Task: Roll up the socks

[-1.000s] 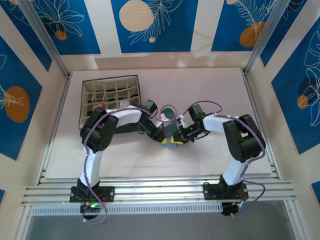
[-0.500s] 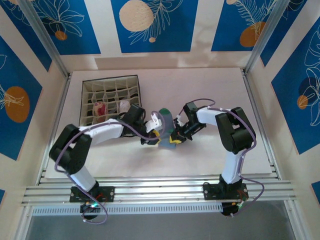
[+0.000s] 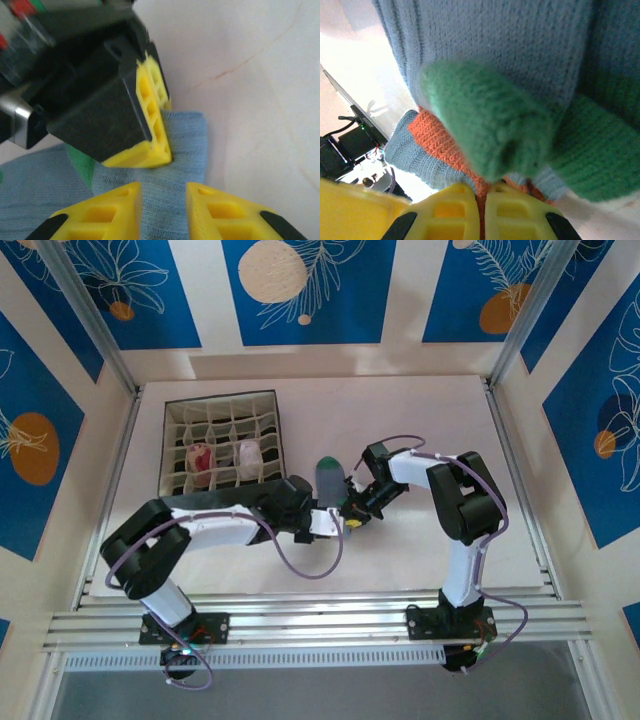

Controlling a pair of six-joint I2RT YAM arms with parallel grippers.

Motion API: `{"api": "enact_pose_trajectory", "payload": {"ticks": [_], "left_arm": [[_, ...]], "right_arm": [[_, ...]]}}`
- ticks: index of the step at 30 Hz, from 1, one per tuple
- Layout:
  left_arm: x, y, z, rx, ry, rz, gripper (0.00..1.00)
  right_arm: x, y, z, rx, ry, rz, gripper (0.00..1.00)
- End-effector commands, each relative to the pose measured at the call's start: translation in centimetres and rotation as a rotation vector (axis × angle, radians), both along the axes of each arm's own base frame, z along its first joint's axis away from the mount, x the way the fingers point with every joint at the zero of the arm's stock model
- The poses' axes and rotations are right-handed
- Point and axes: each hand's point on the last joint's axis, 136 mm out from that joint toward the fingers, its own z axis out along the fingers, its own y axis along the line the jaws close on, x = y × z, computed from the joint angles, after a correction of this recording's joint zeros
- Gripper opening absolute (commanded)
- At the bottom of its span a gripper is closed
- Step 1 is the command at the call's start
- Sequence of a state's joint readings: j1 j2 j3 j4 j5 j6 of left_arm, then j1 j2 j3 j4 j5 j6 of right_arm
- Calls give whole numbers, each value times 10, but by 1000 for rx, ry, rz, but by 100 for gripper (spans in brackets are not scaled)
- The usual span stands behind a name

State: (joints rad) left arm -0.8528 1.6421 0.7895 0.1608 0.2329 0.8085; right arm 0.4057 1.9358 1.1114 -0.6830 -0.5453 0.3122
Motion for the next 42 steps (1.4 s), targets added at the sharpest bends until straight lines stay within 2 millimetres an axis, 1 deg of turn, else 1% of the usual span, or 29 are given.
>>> {"api": "enact_pose_trajectory", "payload": {"ticks": [1,10,21,25,26,27,28,29,30,32,34,38,42], "left_arm": [[7,-2,-10,34,-72,-9,28],[-4,-1,-27,69,-55,-37,37],[-21,4,-52,144,-40,-71,40],[-17,8,-64,188,-44,-53,39],[-16,9,-67,200,-43,-47,36],[-15,10,-70,212,-40,-41,29],[-16,11,-72,225,-30,-40,21],[-16,11,-73,231,-14,-37,7],[-17,11,-73,232,5,-32,0],[-21,10,-70,208,51,-25,0],[-26,8,-66,168,127,-22,0],[-37,6,-61,107,361,-15,0],[-48,5,-64,97,558,-18,0]], "right_arm": [[-15,-11,-22,-93,57,27,0],[-13,-14,-24,-96,61,29,0],[-14,-16,-24,-96,65,27,0],[-15,-16,-22,-92,66,28,0],[-15,-16,-22,-88,65,29,1],[-15,-15,-20,-84,63,29,4],[-15,-14,-18,-79,56,31,7],[-13,-14,-15,-71,41,30,14],[-12,-14,-12,-64,26,28,20],[-9,-16,-5,-49,-14,16,31],[-4,-19,2,-32,-47,-11,37],[7,-33,13,-34,-100,-88,39],[15,-37,19,-29,-164,-106,40]]}}
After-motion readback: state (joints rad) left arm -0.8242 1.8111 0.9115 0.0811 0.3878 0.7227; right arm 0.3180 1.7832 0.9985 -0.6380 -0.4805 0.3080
